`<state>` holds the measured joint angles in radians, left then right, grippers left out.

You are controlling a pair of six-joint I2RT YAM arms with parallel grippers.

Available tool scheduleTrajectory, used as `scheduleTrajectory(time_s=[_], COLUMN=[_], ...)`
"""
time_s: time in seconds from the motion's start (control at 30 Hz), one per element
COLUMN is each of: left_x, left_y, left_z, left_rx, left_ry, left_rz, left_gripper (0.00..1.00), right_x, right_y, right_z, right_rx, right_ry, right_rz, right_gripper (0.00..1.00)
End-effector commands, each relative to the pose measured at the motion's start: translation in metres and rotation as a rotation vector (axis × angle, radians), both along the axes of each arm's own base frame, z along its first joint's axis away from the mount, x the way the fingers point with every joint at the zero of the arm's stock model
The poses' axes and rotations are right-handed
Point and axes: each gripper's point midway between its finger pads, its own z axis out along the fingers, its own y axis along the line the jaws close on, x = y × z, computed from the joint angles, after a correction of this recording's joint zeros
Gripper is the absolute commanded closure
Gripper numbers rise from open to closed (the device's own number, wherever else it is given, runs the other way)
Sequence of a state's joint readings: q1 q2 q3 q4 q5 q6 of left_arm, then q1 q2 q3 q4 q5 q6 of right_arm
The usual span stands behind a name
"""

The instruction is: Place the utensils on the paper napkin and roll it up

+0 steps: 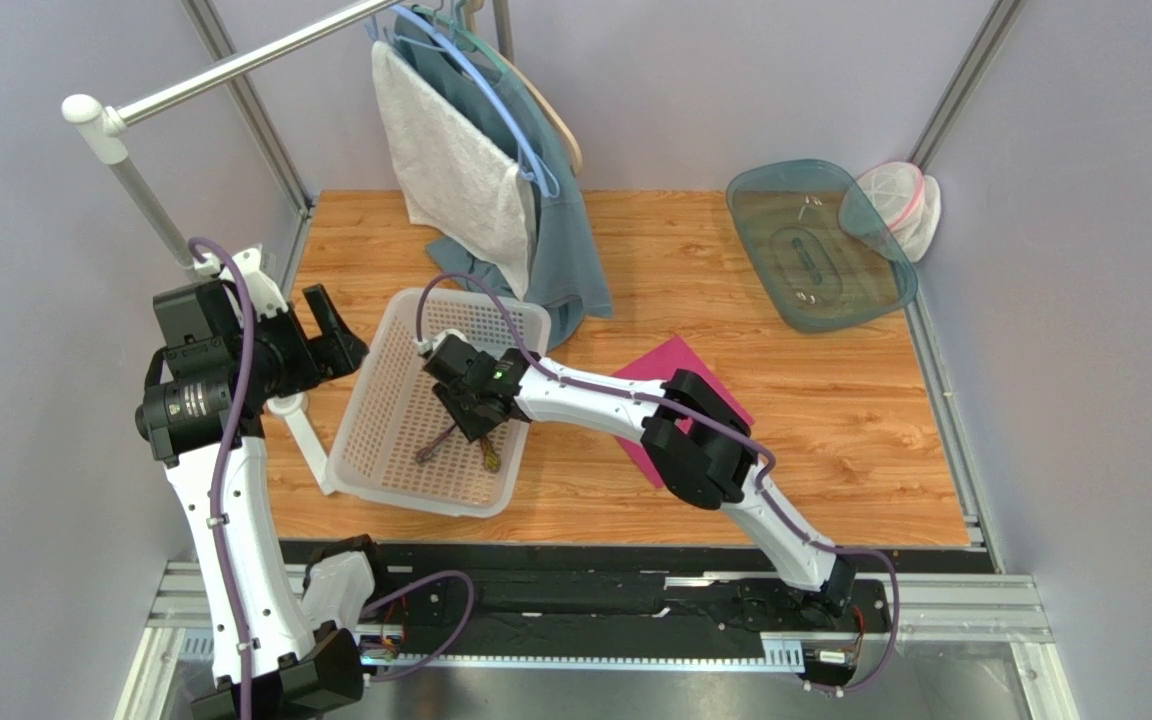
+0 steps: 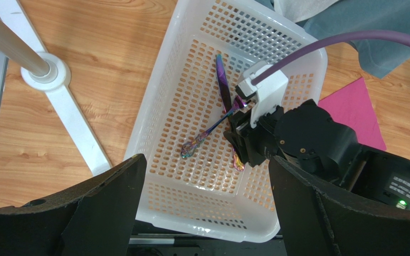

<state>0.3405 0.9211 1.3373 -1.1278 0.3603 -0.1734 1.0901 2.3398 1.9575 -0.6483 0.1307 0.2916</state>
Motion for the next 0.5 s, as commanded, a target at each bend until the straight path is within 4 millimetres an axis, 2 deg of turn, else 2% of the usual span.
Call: scheduleTrajectory(time_s=[0.0, 0.1, 0.3, 0.43, 0.47], left_x=[-0.001, 0.001, 0.006, 0.008, 0.009], left_y=[0.002, 0.003, 0.005, 0.005, 0.004], left_z=[-0.001, -0.002, -0.003, -0.005, -0.006], left_rx=[0.006, 0.005, 0.004, -0.003, -0.008], left_ry=[0.003, 0.005, 0.010, 0.014, 0.016], left_rz=[0.006, 0.006, 0.007, 0.005, 0.001], left_gripper=[0.06, 0.06, 0.06, 0.06, 0.06], right_x=[0.010, 0.011, 0.010, 0.017, 0.022], right_y=[0.013, 0.011, -0.003, -0.009, -0.009], right_z=[0.000, -0.008, -0.028, -0.022, -0.011], right_rx=[0.029, 0.014, -0.008, -0.004, 0.013], right_ry=[-0.032, -0.028, 0.043, 0.049, 0.038], right_rz=[-0.025, -0.030, -0.050, -0.061, -0.064], right_gripper=[0.65, 0.67, 0.99, 1.00, 1.00])
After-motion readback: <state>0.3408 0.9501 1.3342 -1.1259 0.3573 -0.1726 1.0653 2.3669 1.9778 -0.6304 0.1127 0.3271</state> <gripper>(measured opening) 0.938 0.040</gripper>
